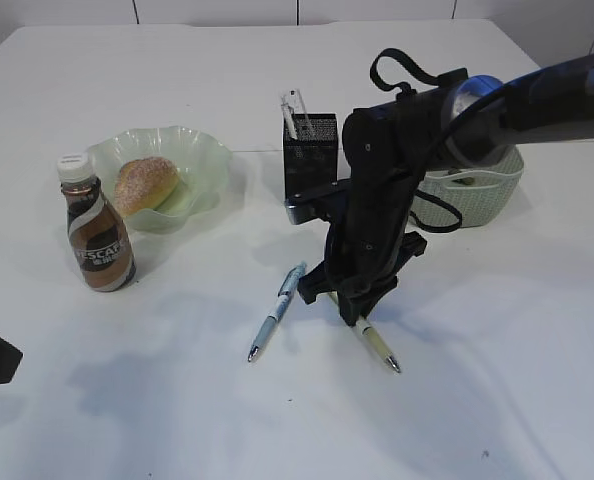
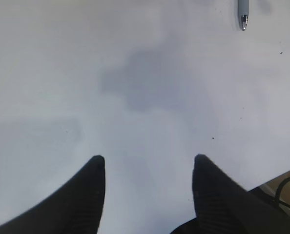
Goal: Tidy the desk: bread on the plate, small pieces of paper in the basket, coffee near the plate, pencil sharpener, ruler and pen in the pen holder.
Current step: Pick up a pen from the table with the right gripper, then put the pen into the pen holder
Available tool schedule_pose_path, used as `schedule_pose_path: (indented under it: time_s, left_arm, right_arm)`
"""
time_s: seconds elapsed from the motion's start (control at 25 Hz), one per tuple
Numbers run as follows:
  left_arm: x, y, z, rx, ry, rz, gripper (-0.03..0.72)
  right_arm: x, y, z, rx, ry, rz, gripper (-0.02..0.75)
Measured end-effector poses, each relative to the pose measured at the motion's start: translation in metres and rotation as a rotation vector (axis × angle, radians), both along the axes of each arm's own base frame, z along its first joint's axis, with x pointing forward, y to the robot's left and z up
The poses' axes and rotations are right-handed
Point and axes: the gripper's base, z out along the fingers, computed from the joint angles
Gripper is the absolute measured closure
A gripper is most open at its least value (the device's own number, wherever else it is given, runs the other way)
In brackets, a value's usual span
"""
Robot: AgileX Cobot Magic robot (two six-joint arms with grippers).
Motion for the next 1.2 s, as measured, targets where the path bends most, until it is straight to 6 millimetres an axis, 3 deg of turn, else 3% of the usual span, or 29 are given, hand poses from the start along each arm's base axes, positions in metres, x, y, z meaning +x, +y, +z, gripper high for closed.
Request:
schedule_pose_path:
  time_s: [0.2,0.64,0.8,0.84,1.2]
  left_arm:
    - [0.0,0.0,0.0,0.0,0.0,0.0,0.287]
    - [0.0,0.0,0.0,0.0,0.0,0.0,0.287]
    - [0.0,0.0,0.0,0.0,0.0,0.0,0.287]
    - [0.0,0.0,0.0,0.0,0.0,0.0,0.287]
    - [0.0,0.0,0.0,0.0,0.002,0.0,0.287]
  right_arm:
    - [0.0,-0.001,0.013,0.007,-0.024,0.003,0.645]
    - [0.016,0.002,0.104,0.048,-0.25,0.029,0.645]
    - [0.024,0.003,0.124,0.054,-0.321,0.033,0.645]
    - [0.029,0.005,0.14,0.064,-0.38,0.035,0.645]
    - [0.042,0.009,0.175,0.113,-0.56,0.038,0.645]
